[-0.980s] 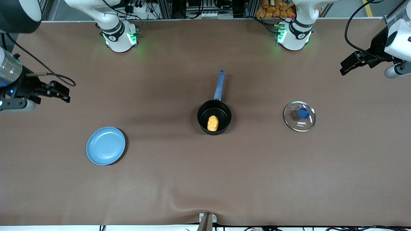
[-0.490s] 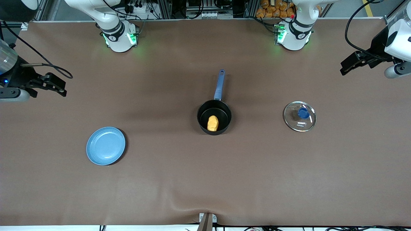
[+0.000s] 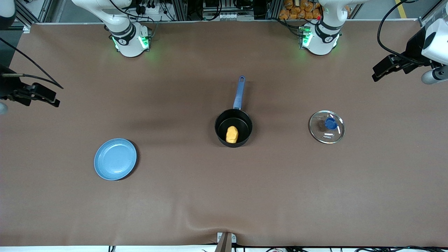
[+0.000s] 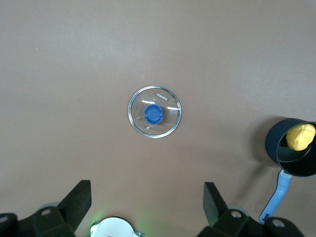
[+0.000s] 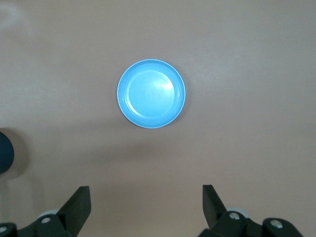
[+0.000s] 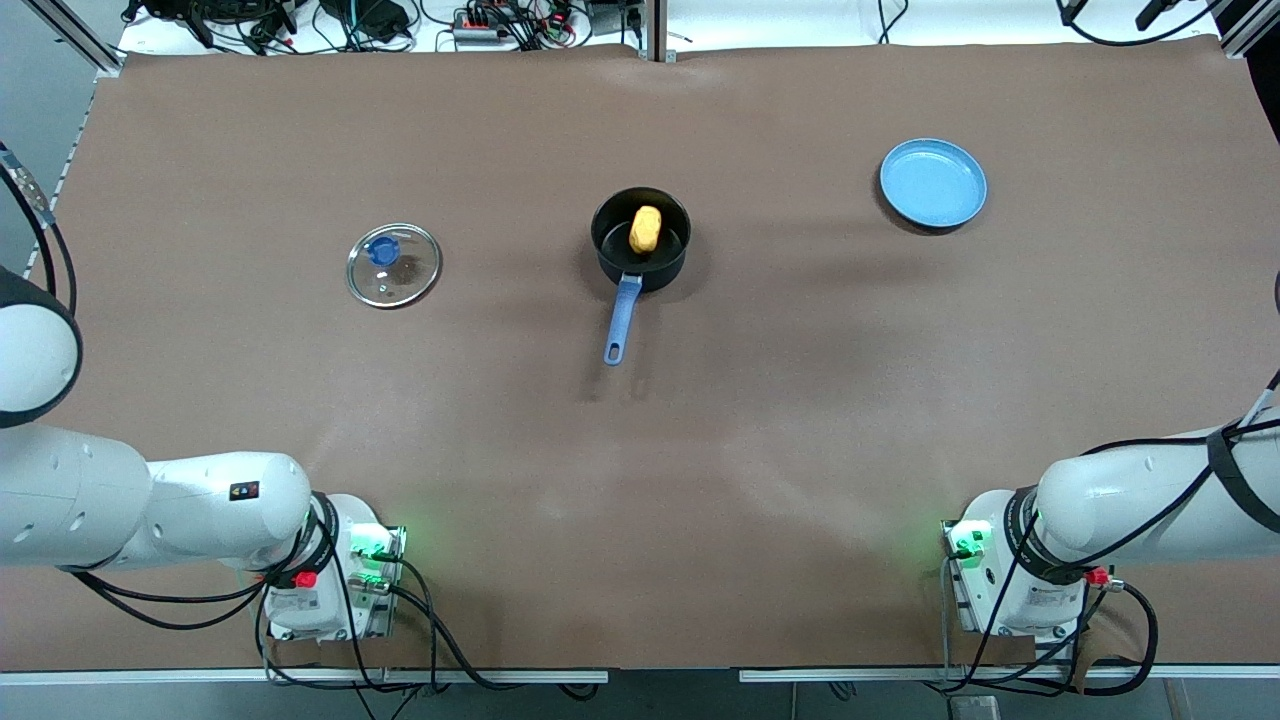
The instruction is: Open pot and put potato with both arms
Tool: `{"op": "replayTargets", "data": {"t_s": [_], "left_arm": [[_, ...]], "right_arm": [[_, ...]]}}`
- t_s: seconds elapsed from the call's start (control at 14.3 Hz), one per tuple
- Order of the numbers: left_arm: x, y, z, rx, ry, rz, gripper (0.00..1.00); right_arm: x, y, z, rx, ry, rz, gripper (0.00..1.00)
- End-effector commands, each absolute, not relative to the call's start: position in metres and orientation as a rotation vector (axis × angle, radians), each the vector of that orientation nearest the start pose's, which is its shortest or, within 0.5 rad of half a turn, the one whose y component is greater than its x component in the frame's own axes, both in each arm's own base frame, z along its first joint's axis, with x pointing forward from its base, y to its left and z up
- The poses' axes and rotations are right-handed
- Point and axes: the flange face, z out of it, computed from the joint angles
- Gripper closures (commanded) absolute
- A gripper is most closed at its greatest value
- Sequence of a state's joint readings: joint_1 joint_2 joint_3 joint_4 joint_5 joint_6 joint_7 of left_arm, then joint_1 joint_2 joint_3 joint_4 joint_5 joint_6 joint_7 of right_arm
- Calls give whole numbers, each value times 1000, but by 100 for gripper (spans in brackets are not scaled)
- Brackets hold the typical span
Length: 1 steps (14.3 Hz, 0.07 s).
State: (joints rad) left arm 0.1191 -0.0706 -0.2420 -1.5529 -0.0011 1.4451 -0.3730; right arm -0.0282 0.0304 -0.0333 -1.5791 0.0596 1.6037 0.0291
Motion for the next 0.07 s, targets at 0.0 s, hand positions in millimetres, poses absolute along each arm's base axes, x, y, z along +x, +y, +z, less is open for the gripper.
{"op": "replayTargets", "data": {"t_s": [0.0], "left_arm": [[513,-71,665,-3101,-342,65,0]], "right_arm": [[560,-25,607,-3060,143,10,0]]}}
